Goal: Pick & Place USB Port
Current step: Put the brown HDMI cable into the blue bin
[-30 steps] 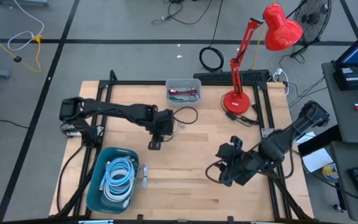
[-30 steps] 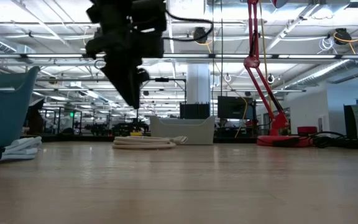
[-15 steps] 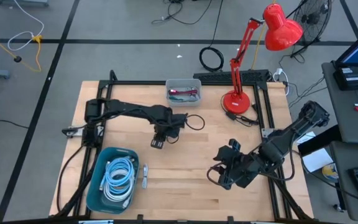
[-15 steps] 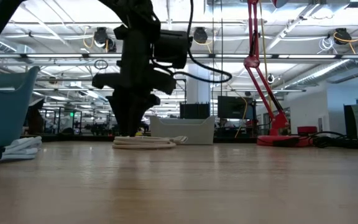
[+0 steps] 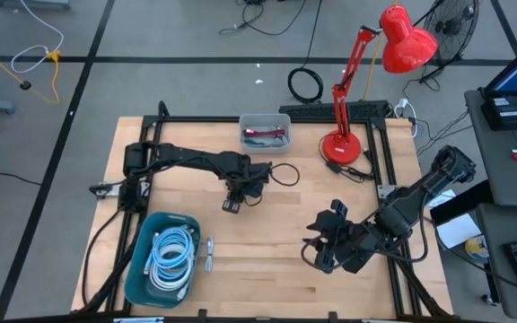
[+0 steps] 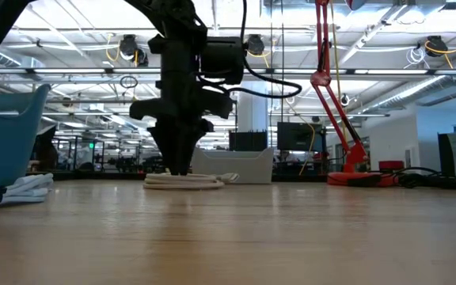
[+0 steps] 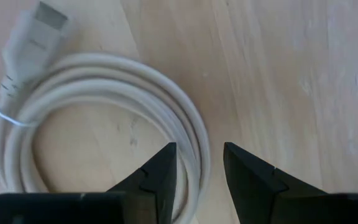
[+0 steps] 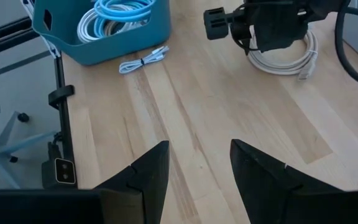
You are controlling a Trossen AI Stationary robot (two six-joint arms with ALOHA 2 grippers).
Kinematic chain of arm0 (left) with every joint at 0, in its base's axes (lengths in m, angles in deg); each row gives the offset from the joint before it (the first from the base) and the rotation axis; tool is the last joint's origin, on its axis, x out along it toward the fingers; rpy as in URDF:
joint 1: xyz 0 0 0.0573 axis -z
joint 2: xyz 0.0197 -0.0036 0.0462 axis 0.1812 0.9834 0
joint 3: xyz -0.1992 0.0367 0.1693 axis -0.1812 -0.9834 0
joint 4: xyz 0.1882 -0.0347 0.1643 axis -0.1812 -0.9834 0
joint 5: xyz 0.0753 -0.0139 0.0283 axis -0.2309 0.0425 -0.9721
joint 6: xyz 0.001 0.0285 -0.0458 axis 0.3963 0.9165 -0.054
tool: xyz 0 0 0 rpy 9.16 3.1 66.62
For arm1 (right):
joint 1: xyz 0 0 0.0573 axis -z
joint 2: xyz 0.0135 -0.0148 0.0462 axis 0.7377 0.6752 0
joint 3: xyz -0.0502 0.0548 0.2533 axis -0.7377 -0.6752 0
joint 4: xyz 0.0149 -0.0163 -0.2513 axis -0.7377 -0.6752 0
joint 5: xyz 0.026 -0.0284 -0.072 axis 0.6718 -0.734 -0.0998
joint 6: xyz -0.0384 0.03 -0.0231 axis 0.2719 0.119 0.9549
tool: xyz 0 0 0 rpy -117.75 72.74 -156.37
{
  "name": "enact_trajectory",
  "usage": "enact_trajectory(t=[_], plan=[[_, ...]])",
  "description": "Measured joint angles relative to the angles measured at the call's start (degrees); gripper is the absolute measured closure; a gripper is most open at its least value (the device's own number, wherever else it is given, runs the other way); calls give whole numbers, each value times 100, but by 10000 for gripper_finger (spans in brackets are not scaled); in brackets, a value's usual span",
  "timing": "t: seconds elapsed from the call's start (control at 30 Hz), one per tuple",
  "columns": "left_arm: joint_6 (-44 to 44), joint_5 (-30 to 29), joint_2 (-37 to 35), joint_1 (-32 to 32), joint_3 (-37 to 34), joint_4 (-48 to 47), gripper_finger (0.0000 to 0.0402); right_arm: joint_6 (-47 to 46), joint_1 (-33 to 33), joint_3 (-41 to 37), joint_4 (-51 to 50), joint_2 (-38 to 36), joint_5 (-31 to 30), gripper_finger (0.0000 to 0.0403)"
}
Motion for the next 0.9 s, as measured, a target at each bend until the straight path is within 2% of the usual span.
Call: enact_trajectory(t=[0.5, 0.67, 0.77, 0.9], plan=[[-361, 153, -44, -52, -725, 399, 266, 102, 2, 0, 255, 0, -149, 241], [-623, 155, -33, -50, -753, 562, 267, 114, 13, 0, 323, 0, -149, 241], [-773, 193, -27, -50, -750, 624, 287, 117, 13, 0, 396, 0, -149, 241], [-1032, 260, -21, -56, -755, 731, 341, 157, 13, 0, 513, 0, -151, 241]])
